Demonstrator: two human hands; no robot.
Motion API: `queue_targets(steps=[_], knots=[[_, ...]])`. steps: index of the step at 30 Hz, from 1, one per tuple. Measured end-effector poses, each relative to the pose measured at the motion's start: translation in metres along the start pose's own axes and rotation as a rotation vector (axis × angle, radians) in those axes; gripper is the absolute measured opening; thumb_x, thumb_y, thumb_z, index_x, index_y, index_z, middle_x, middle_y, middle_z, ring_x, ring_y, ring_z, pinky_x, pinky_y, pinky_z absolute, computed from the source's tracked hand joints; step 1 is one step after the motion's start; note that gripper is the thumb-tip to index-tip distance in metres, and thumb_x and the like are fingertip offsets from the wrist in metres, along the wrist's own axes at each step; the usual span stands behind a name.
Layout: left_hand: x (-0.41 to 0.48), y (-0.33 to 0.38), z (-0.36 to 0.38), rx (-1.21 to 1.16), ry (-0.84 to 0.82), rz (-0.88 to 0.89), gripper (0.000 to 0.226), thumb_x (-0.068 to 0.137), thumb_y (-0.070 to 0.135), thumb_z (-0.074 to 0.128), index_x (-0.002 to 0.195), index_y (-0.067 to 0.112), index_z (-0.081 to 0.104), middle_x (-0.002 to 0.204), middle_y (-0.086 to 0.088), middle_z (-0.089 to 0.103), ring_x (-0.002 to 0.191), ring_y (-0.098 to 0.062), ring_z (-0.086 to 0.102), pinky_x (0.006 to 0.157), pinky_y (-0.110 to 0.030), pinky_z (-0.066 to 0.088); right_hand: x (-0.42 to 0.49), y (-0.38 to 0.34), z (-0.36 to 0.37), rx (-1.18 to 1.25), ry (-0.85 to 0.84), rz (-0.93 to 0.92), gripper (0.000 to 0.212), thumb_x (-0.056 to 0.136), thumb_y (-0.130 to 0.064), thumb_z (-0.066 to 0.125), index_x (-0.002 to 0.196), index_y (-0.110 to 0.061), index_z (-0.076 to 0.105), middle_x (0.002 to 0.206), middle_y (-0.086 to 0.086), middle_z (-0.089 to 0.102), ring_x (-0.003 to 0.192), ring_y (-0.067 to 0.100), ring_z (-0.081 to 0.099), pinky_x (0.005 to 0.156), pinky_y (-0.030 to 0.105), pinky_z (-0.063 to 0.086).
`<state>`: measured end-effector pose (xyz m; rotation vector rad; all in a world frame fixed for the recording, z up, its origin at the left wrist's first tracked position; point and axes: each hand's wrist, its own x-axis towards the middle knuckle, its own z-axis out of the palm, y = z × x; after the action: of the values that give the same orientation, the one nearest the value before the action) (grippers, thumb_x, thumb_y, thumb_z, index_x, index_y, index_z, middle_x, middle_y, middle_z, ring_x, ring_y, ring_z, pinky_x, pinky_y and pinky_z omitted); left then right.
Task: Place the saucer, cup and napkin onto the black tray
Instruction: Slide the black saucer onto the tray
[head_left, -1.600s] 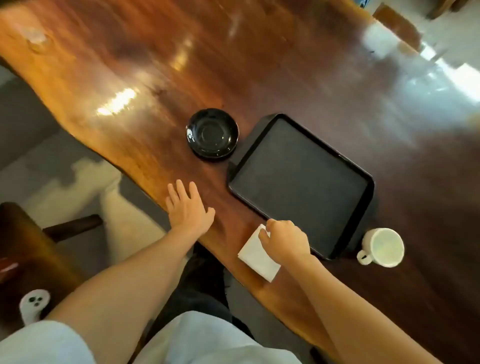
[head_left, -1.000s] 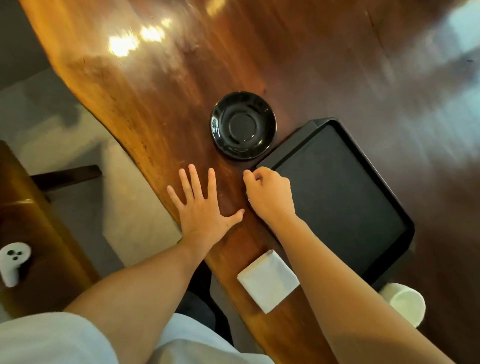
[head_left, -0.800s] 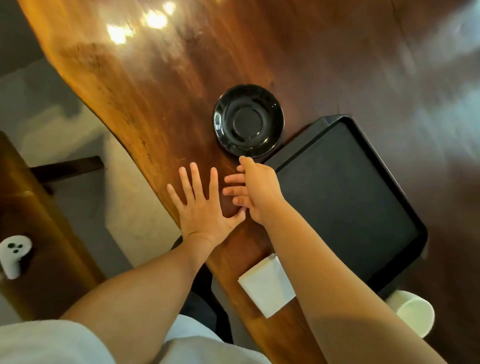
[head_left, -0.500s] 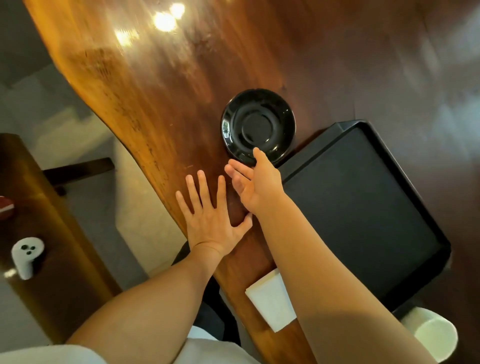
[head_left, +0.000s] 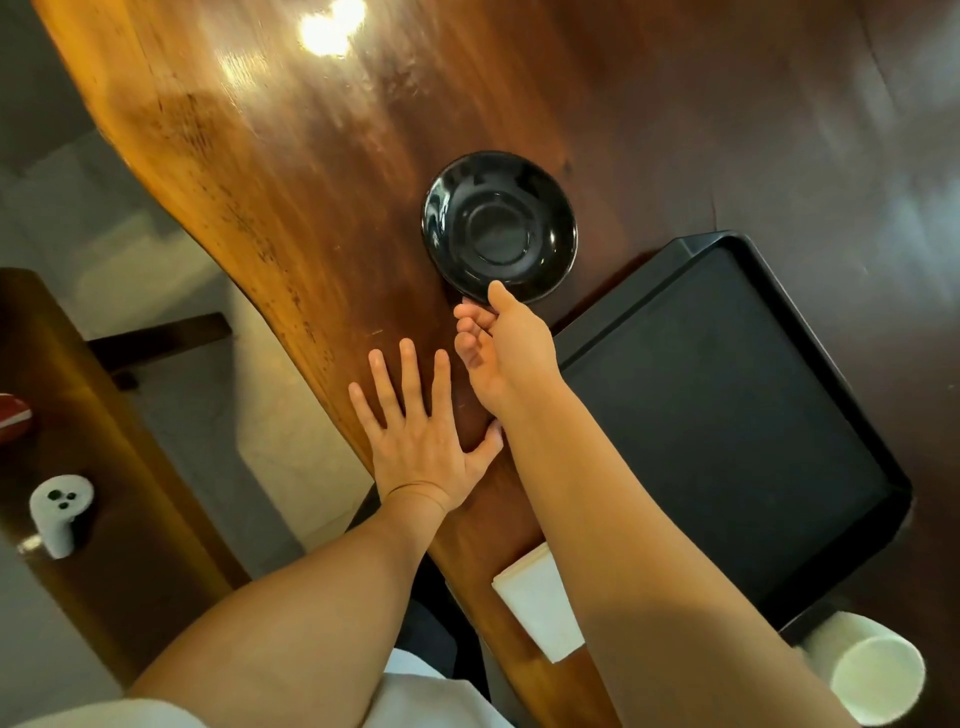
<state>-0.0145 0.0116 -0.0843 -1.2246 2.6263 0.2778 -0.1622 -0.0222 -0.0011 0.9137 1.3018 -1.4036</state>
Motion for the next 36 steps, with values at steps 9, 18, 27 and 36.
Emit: queue_targets(steps=[9,18,27,36], knots=[[-0.001,-0.001,0.000,0.016,0.018,0.006,0.099,0.082,0.080,0.034,0.161,0.021,0.022,0.170,-0.019,0.020,0.156,-0.048,0.013,0.122,-0.067,0.005,-0.023,-0.010,-0.014,-0.021,-0.036,-0.083,0.035,0.103,-0.024,0.053,0.132,-0.005,0.054,0.061,0.005,0.064,0.049,0.009,0.055,0.039,0.017,0.045],[-0.002,0.000,-0.002,0.029,0.008,-0.004,0.099,0.084,0.081,0.034,0.162,0.019,0.029,0.170,-0.019,0.018,0.156,-0.046,0.010,0.122,-0.066,0.003,-0.044,-0.008,-0.045,-0.004,0.015,-0.133,0.040,0.101,-0.029,0.055,0.132,-0.003,0.058,0.059,0.002,0.064,0.049,0.009,0.054,0.041,0.018,0.045],[-0.002,0.003,-0.004,0.091,-0.039,-0.034,0.102,0.084,0.082,0.036,0.164,0.020,0.022,0.172,-0.017,0.010,0.158,-0.044,0.000,0.123,-0.065,0.003,-0.064,-0.011,-0.104,0.146,0.041,-0.221,0.030,0.103,-0.027,0.052,0.103,0.001,0.063,0.062,0.004,0.059,0.048,0.010,0.047,0.036,0.017,0.040],[-0.003,0.003,0.001,0.089,0.009,-0.033,0.097,0.088,0.079,0.029,0.163,0.019,0.019,0.172,-0.017,0.009,0.157,-0.044,0.002,0.123,-0.064,0.002,-0.051,-0.010,-0.136,0.336,0.072,-0.260,0.030,0.103,-0.026,0.054,0.102,0.002,0.062,0.061,0.004,0.058,0.048,0.010,0.049,0.039,0.017,0.040]])
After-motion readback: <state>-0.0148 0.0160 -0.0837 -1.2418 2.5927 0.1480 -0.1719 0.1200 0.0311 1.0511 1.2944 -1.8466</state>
